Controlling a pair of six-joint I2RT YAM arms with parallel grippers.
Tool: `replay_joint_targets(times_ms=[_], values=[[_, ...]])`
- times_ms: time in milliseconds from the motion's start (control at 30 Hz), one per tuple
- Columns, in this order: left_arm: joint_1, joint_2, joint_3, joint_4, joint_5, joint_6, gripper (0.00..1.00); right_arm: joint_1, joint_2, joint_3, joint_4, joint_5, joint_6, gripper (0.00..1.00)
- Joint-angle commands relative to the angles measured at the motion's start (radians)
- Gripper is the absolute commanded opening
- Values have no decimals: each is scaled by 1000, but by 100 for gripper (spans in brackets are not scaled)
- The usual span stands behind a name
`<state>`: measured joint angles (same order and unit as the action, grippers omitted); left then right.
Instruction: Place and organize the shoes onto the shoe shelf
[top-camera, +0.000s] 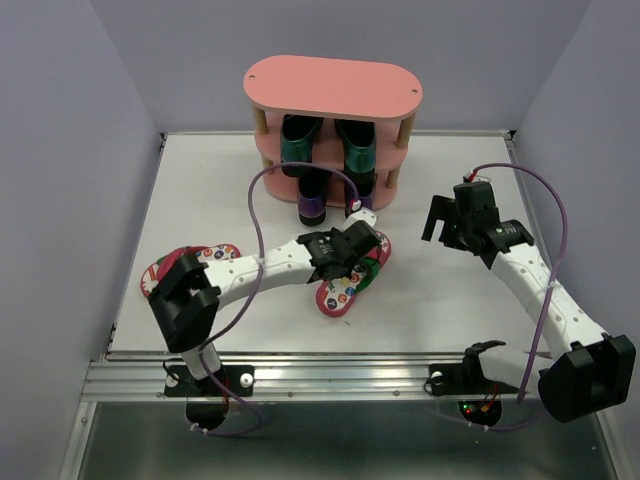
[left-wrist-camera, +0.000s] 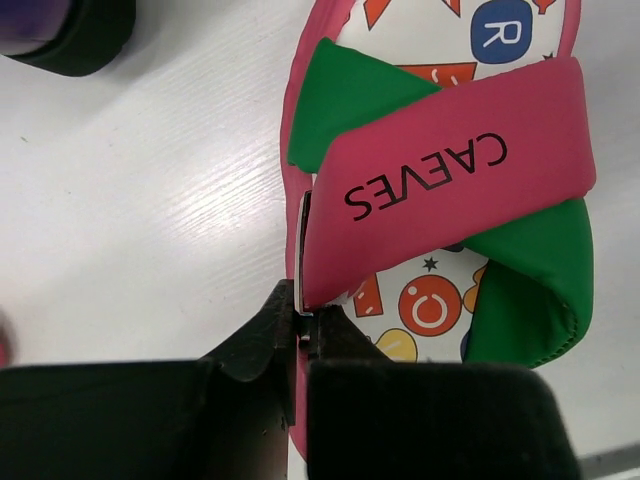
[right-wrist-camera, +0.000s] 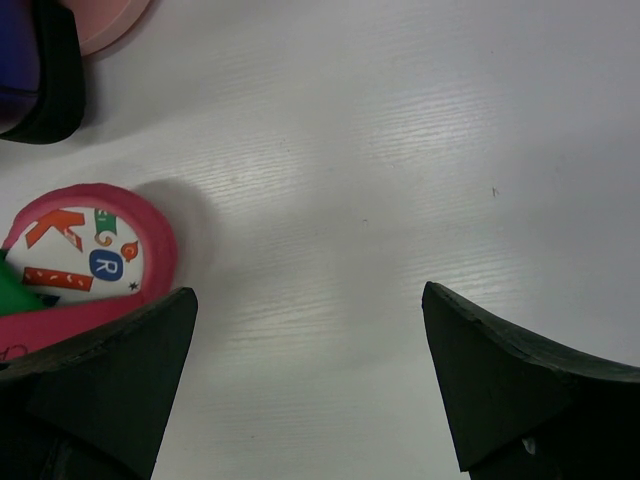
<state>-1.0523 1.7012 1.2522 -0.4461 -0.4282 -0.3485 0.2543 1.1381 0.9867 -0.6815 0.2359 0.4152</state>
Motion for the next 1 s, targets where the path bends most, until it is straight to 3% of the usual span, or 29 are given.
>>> replay_joint_targets(times_ms=[0, 233, 400, 633, 967], values=[[-2, -179, 4, -8, 67, 42, 0, -9, -14, 15, 22, 14, -12, 100], [-2, -294, 42, -101, 118, 71, 0, -9, -6, 13, 31, 43, 3, 100], [0, -353, 108, -150, 140, 77, 0, -9, -49, 20, 31, 163, 60, 100], [90, -364, 374, -269, 170, 71, 0, -9, -158, 49, 40, 278, 85, 100], [267, -296, 756, -232, 108, 65, 0, -9, -170, 69, 40, 281, 80, 100]])
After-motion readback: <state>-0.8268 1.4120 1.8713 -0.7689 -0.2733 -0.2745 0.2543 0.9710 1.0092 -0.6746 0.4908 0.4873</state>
